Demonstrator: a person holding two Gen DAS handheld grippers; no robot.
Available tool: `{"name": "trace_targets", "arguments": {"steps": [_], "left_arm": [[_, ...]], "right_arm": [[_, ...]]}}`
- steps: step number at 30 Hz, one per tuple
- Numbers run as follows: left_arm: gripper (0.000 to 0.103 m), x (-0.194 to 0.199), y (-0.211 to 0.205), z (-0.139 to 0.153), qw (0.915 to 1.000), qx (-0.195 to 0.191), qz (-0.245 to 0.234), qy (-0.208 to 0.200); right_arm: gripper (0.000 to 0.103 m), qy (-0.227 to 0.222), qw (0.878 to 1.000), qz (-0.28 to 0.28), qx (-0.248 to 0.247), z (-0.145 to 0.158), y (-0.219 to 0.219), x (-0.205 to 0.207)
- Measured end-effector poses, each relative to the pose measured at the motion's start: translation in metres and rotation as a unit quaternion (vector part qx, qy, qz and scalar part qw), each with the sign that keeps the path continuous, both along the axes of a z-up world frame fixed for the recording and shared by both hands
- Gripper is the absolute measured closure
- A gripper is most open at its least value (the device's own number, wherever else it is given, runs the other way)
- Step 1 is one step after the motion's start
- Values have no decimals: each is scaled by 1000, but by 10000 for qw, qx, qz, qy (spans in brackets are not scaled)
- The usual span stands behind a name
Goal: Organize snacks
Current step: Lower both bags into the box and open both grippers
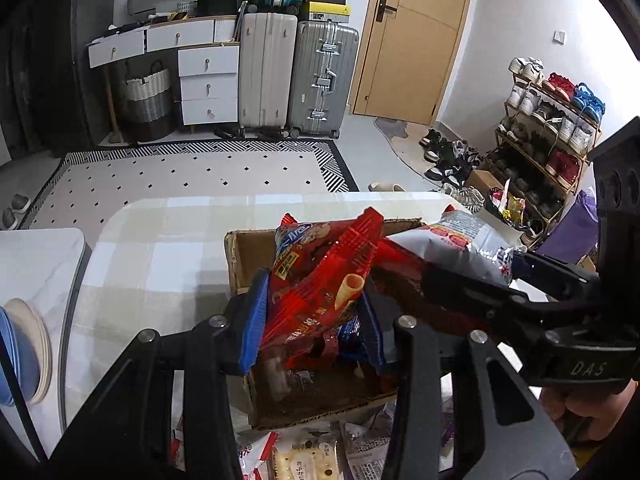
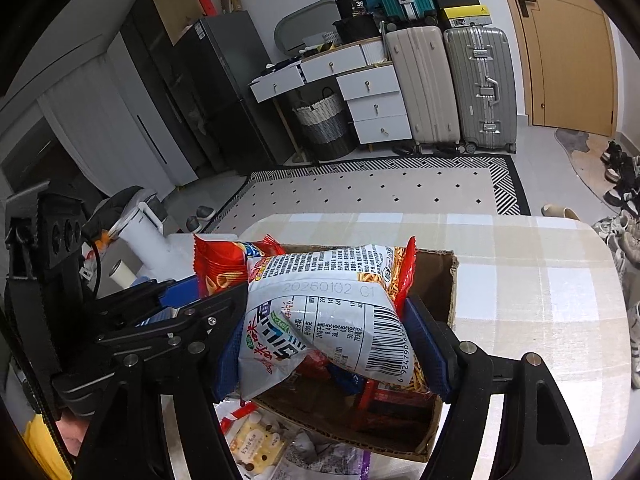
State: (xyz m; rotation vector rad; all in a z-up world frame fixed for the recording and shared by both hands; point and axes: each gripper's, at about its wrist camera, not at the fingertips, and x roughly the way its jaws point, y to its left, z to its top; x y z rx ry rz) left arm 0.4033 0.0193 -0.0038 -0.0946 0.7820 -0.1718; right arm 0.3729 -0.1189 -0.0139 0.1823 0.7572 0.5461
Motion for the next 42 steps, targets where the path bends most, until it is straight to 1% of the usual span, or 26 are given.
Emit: {"name": "trace_targets", "arguments": {"steps": [3, 10, 16, 18, 25, 32, 37, 40, 42], "left_arm": [[64, -1, 1, -8, 10000, 23, -30, 28], [64, 9, 3, -23, 9998, 46, -69, 175], [64, 6, 5, -33, 9994, 44, -163, 317], [64, 3, 8, -33, 9993, 20, -206, 316], [64, -4, 9, -32, 9993, 112, -195, 297], [64, -13, 8, -30, 9994, 120, -138, 301], [64, -16, 8, -28, 9994, 116, -137, 300], [64, -17, 9, -29, 9993, 130, -129, 337], [63, -20, 10, -28, 9992, 123, -125, 346]], "right_arm": [[29, 5, 10000, -5, -52, -3, 1, -2], [29, 22, 9998, 46, -201, -10, 7, -2], [29, 118, 9998, -13, -167, -14, 6, 2], [29, 131, 9998, -7, -167, -15, 6, 1], [29, 164, 9995, 18, -252, -18, 9, -3], [29, 235, 9990, -62, -375, -23, 9, 4], [25, 269, 9983, -132, -501, -26, 10, 4], [24, 280, 9984, -111, -485, -26, 9, 2], [24, 202, 9987, -106, -453, -22, 8, -2]]}}
